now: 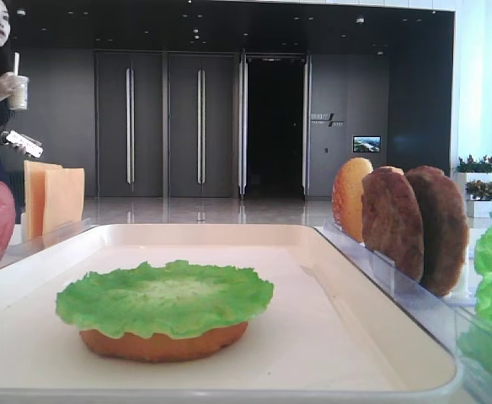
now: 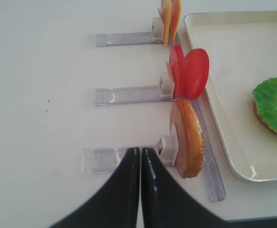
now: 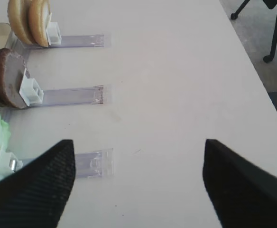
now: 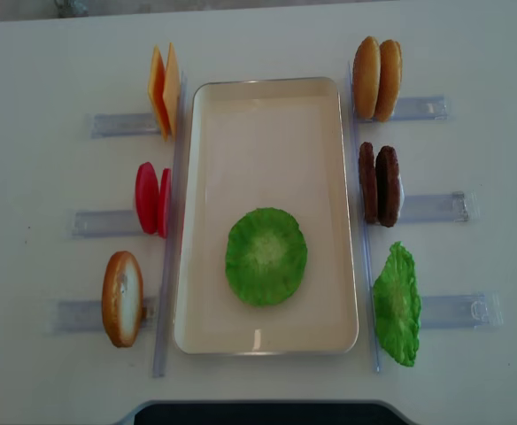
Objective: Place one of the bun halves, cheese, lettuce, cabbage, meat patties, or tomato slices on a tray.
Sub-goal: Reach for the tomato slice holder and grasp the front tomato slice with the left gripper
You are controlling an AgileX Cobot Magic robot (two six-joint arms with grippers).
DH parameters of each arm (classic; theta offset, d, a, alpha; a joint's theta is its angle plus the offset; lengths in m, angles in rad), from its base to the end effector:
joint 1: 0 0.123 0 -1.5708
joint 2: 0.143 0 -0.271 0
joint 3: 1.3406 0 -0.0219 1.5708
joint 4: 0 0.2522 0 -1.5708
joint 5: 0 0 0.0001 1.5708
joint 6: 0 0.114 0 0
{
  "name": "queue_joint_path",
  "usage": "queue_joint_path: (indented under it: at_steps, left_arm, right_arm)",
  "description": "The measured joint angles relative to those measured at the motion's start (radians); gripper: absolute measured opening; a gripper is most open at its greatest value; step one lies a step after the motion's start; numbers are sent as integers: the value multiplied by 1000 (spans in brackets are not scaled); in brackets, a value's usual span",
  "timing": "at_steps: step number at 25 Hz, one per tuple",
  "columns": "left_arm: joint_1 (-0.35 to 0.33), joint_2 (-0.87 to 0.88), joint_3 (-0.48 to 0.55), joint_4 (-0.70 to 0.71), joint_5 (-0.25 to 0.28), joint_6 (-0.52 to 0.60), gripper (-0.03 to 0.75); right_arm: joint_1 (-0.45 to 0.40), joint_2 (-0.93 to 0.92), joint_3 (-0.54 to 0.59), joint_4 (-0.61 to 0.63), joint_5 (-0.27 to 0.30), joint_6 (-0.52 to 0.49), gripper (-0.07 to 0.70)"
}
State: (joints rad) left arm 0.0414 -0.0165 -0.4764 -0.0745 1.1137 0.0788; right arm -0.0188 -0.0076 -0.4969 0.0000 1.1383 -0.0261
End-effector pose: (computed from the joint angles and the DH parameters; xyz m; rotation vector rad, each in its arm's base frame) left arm 0.0283 -0.0065 0.2559 0.0448 2.1016 -0.0178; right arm 0.0259 -0.0005 0.2591 -0.0077 2.1175 -0.0267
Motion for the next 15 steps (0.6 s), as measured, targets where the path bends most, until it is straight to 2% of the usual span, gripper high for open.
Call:
queue_joint_path:
  at_steps: [15]
  left_arm:
    - [0,0,0,0,0,0,-1]
  right_arm:
    - [0,0,0,0,0,-1,555]
